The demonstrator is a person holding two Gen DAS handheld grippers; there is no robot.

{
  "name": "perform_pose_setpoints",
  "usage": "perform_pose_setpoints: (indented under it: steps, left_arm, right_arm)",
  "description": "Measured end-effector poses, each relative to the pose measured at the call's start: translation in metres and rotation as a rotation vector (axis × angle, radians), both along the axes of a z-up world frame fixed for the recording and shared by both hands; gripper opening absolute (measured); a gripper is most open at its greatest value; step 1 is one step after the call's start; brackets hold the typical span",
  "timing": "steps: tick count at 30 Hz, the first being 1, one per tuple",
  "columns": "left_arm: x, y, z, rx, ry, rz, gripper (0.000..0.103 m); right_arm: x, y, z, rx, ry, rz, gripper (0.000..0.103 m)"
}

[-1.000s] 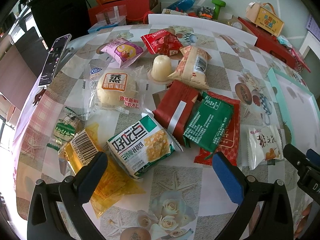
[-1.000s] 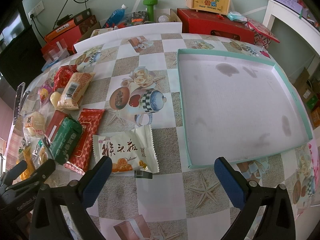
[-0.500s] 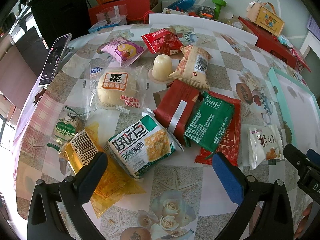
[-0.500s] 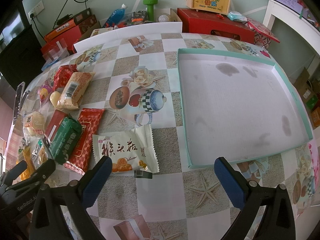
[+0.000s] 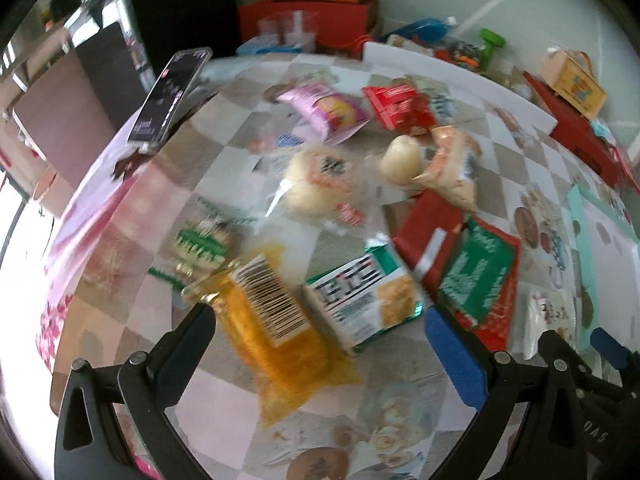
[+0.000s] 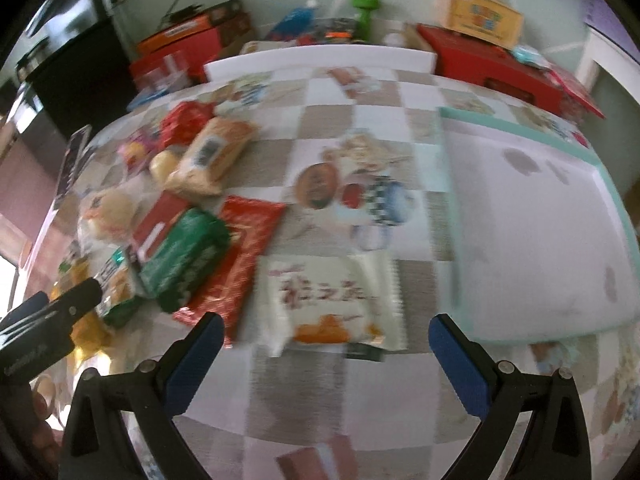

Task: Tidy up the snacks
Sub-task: 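Grasp the yellow bread bag with left tool while right tool grasps white biscuit bag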

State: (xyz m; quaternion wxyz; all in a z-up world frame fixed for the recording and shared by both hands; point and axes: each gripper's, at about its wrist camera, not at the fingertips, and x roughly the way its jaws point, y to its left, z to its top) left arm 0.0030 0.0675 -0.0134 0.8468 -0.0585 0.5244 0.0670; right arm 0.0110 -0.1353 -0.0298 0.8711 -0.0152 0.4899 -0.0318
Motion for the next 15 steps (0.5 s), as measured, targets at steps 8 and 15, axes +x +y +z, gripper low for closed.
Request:
perform_pose_setpoints:
  steps: [8,15]
  left_arm:
    - [0.004,0.025,-0.02,-0.074,0.072,0.083,0.103]
    - [0.009,0.034,-0.025,-0.089,0.077,0.114,0.103]
  right_arm:
    - [0.011,0.011,-0.019,0.066,0.071,0.005,0.103]
    - [0.021,-0.006,-0.028,0.065,0.115,-0.057,0.103]
